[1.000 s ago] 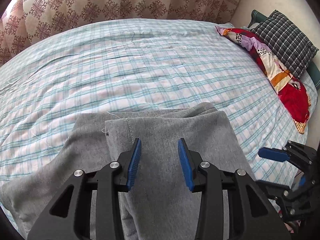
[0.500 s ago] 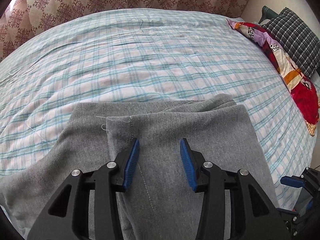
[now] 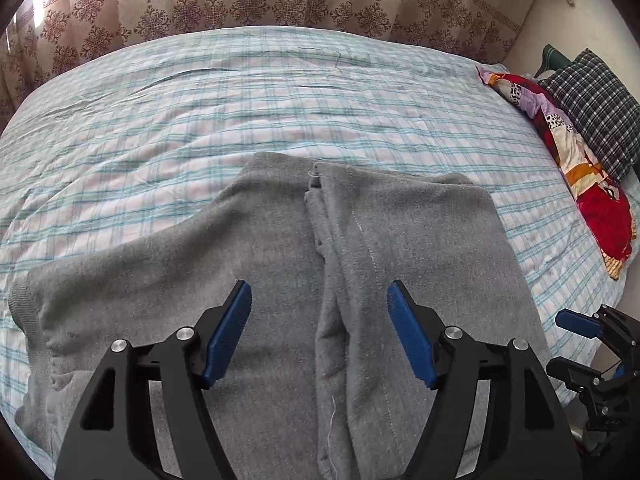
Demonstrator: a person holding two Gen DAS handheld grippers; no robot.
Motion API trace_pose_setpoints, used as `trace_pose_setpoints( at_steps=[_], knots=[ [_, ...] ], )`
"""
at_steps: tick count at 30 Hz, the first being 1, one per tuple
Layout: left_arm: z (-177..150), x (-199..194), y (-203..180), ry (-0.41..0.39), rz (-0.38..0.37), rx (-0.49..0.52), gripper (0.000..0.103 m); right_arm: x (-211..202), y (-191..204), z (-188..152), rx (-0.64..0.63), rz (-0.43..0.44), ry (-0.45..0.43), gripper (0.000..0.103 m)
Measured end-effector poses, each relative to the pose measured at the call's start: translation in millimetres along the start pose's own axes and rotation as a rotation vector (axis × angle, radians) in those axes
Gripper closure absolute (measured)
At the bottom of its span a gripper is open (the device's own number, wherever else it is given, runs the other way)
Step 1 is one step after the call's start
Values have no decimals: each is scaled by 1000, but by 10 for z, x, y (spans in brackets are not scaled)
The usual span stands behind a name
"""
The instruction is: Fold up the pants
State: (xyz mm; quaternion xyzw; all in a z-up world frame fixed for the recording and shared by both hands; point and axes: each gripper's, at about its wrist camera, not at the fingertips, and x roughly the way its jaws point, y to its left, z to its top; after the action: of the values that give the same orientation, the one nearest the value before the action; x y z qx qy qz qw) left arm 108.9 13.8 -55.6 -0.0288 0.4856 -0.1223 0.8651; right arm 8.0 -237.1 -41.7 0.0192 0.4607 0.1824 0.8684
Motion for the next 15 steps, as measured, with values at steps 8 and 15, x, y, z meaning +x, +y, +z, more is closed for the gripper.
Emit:
trace_pose_setpoints(
  at_steps=[8,15],
  knots=[
    [-121,-178,14,-28,-9,22,31,224,-37,-119,22,-50,69,45],
    [-346,240,-176,102,20,90,31,178,-94,-150,55,-42,69,45]
  ],
)
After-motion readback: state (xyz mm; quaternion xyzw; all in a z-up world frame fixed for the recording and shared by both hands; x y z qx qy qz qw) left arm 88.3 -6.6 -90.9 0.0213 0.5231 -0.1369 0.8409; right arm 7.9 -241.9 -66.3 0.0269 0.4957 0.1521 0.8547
